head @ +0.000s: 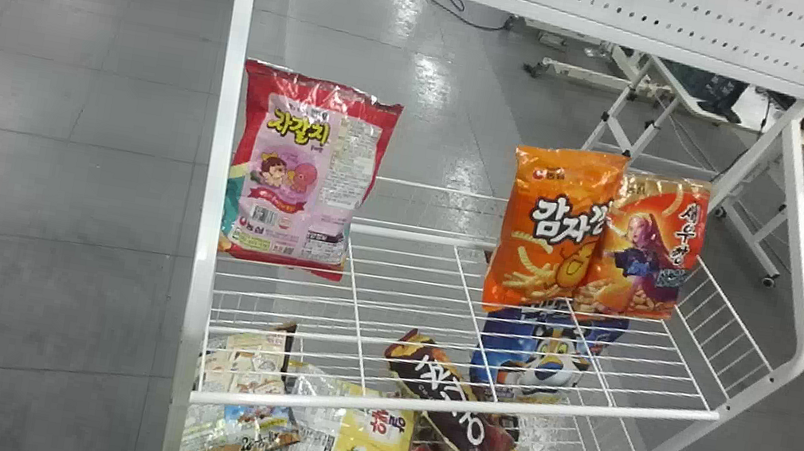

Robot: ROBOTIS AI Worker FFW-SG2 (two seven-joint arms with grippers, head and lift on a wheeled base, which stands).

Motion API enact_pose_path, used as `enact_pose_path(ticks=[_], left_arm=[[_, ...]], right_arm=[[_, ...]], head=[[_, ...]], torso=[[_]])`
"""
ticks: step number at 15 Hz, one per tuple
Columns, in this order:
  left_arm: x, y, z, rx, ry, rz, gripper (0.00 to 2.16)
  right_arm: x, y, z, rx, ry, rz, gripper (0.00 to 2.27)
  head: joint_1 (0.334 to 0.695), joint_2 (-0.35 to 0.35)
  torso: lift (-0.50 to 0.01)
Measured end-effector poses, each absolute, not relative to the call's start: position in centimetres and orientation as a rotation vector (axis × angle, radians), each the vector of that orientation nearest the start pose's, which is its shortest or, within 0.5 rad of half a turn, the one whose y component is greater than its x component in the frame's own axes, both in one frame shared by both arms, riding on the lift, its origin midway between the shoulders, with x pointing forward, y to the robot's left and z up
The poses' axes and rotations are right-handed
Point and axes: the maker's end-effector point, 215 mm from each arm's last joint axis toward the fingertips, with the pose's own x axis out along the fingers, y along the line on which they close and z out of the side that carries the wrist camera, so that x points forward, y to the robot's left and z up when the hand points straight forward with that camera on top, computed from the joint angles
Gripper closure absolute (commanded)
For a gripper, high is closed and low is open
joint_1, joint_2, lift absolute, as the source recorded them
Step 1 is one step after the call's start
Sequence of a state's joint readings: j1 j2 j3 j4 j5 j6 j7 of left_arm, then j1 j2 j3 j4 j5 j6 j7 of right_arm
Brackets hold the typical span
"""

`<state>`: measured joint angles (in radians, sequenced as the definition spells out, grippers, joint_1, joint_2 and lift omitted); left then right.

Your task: Hold basket handle with left hand then pick Gkobukchip with right hand and place into basket

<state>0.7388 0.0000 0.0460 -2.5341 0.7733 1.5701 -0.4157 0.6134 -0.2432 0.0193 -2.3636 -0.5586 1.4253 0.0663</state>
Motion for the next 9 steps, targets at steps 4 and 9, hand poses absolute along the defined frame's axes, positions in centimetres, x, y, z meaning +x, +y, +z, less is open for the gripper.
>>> enact_pose_path(ticks=[4, 9], left_arm=[[12.4, -1.7, -38.3, -0.783, 1.174, -0.939, 2.11], [12.5, -1.7, -38.4, -0.779, 1.175, -0.937, 2.11]], right_arm=[[17.6, -15.2, -48.4, 0.208, 1.269, 0.493, 0.15], [22.1, -18.9, -44.7, 0.207, 1.121, 0.395, 0.15]], head=[[0.695, -0.35], [0.695, -0.35]], torso=[[-0.032], [-0.032]])
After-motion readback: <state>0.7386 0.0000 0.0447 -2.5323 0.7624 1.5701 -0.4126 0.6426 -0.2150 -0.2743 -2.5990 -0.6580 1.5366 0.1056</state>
